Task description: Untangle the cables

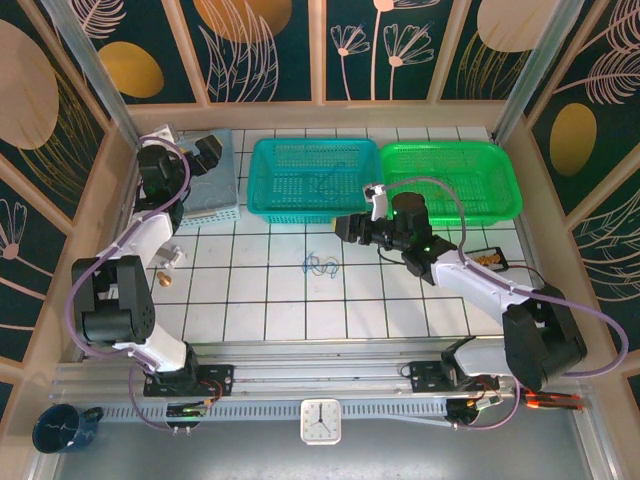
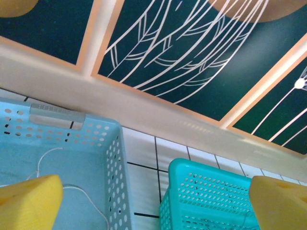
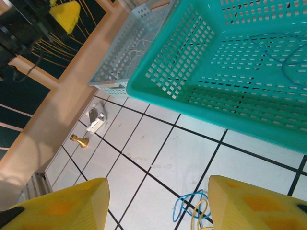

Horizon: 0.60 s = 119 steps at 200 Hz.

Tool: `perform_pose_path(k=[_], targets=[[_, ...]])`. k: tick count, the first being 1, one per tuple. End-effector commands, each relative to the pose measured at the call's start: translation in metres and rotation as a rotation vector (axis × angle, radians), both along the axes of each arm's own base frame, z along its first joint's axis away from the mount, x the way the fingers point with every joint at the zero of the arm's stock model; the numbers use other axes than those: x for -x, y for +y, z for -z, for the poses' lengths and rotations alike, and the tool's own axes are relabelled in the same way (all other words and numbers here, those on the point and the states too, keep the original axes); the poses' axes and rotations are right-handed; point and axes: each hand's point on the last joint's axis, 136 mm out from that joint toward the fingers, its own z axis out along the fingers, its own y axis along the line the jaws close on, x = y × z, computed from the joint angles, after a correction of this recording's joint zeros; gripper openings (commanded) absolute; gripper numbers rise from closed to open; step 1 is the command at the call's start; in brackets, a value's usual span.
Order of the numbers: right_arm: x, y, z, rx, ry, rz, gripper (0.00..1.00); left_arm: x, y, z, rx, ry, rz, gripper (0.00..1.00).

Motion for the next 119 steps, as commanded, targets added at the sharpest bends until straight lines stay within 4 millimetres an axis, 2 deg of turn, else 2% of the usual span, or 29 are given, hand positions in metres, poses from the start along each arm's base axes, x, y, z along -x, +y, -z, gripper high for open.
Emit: perform_pose_path(k=[1,33,38,77,119], targets=[[0.001,-0.004,0.007,0.035,-0.008,0.014,0.56,0.010,-0.007,-0.032,0.024,-0.067,0.047,0.99],[0.008,0.005,0.025,0.088,0.016,-0.006,0.56,0.026,-0.022,-0.036,0.105,-0.066,0.123,0.99],[0.009,0.006,0.028,0.097,0.018,-0.008,0.56,0.031,-0.024,-0.027,0.122,-0.050,0.133,0.99],[0.017,0.016,0.057,0.156,0.061,-0.036,0.55,0.070,-0.052,-0.005,0.214,-0.015,0.217,0.99],[0.020,0.022,0.081,0.203,0.105,-0.043,0.54,0.115,-0.105,0.034,0.241,0.060,0.308,0.99]])
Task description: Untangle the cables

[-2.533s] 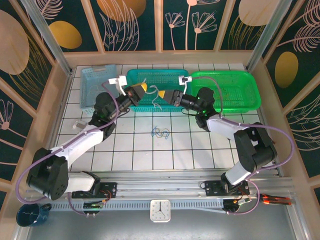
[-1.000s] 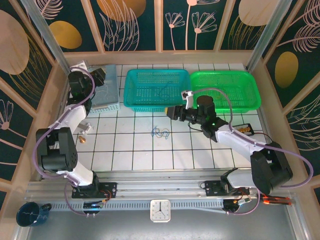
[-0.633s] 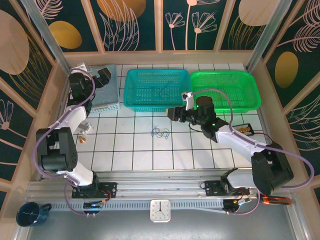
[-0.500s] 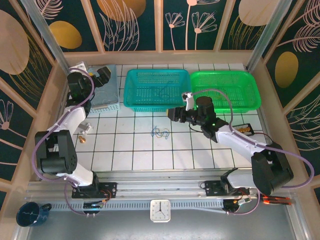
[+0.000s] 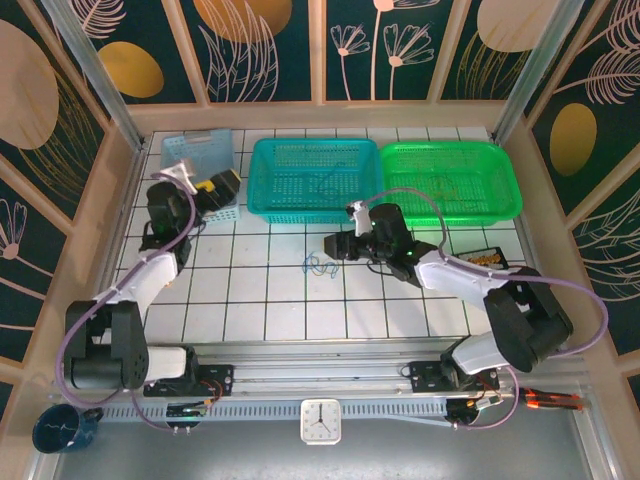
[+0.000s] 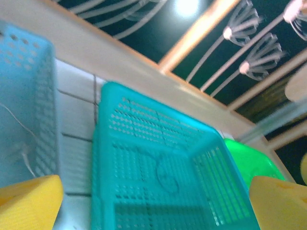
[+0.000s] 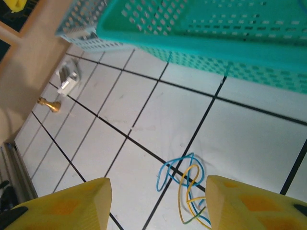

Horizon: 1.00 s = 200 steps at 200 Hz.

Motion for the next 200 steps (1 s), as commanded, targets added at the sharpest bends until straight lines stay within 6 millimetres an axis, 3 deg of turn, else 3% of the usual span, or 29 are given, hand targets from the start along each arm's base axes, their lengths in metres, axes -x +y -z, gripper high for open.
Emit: perform_pose_path(k=[1,47,81,135,200], targets=[[0.001,-0.002,0.017,0.052,0.011,0.011,0.54,0.022,-0.029,0.000,0.046,-0.023,0.063,0.99],[0.001,-0.017,0.041,0.122,0.032,0.058,0.52,0.059,-0.074,0.048,0.016,0.075,0.139,0.99],[-0.004,-0.030,0.037,0.124,0.025,0.098,0.51,0.073,-0.103,0.075,-0.018,0.132,0.197,0.99],[-0.001,-0.042,0.040,0.116,0.039,0.123,0.50,0.084,-0.155,0.111,-0.151,0.198,0.308,0.82],[0.000,-0.048,0.058,0.163,0.043,0.131,0.43,0.089,-0.181,0.146,-0.229,0.264,0.378,0.63]])
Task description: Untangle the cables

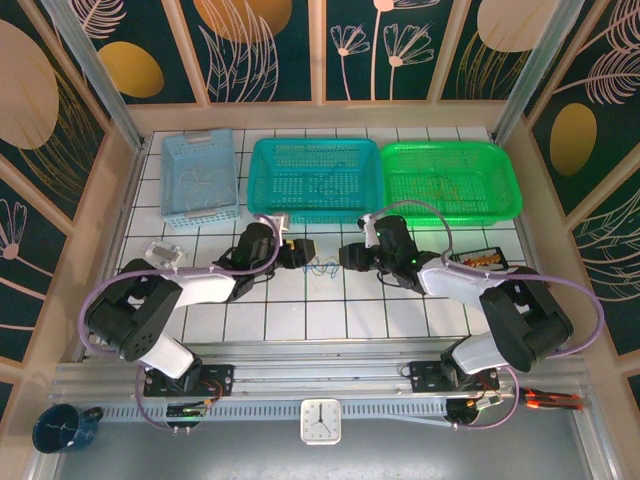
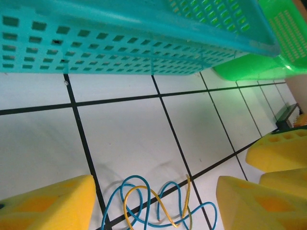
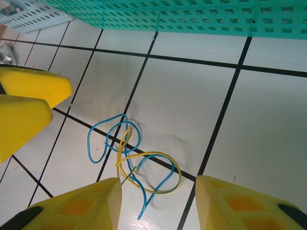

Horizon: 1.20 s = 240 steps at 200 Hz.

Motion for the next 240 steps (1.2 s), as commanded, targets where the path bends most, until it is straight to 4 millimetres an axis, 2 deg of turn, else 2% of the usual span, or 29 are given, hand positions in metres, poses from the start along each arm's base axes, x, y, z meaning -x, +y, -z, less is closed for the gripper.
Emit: perform_pose_path(k=[1,51,70,126,177,194,226,240], targets=[[-0.003,-0.007,0.010,0.044,-0.020,0.013,0.43,-0.001,-0.006,0.007,-0.032,-0.002,0.013,0.63],[-0.004,-0.007,0.027,0.093,-0.001,-0.002,0.41,0.002,-0.008,0.016,-0.040,0.013,0.030,0.56],[-0.003,-0.005,0.034,0.115,0.005,-0.014,0.42,0.002,-0.009,0.019,-0.044,0.017,0.035,0.49],[-0.004,0.007,0.046,0.181,-0.003,-0.052,0.42,0.004,-0.011,0.027,-0.042,0.027,0.045,0.44],[-0.010,0.018,0.047,0.182,-0.010,-0.067,0.43,0.004,-0.011,0.031,-0.045,0.031,0.051,0.25],[-0.013,0.020,0.047,0.180,-0.011,-0.070,0.43,0.004,-0.012,0.032,-0.044,0.032,0.052,0.22],[-0.017,0.025,0.048,0.179,-0.012,-0.077,0.44,0.004,-0.012,0.033,-0.046,0.032,0.057,0.06],[-0.018,0.028,0.047,0.170,-0.012,-0.082,0.44,0.004,-0.013,0.033,-0.044,0.031,0.060,0.05]])
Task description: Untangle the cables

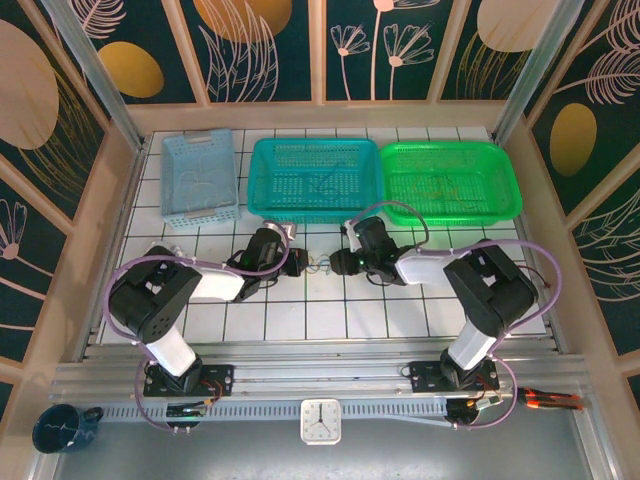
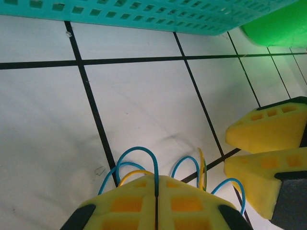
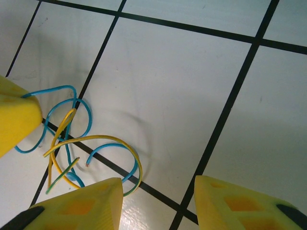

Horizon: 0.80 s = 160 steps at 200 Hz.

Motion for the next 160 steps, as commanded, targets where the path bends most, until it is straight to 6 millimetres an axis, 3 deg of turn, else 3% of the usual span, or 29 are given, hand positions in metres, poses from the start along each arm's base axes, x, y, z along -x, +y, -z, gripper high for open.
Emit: perform_pose_path(k=[1,24,78,160], targets=[[-0.007,0.008,-0.006,-0.002,-0.028,-0.013,0.43,-0.003,-0.009,-0.007,0.026,-0.027,0.023,0.05],[-0.004,0.013,-0.009,-0.025,-0.023,-0.026,0.44,-0.003,-0.010,-0.007,0.028,-0.030,0.027,0.00],[0.005,0.029,-0.022,-0.098,-0.022,-0.073,0.48,-0.001,-0.016,-0.013,0.063,-0.048,0.059,0.00],[0.001,0.023,-0.019,-0.079,-0.028,-0.049,0.47,0.003,-0.012,-0.020,0.072,-0.066,0.061,0.00]])
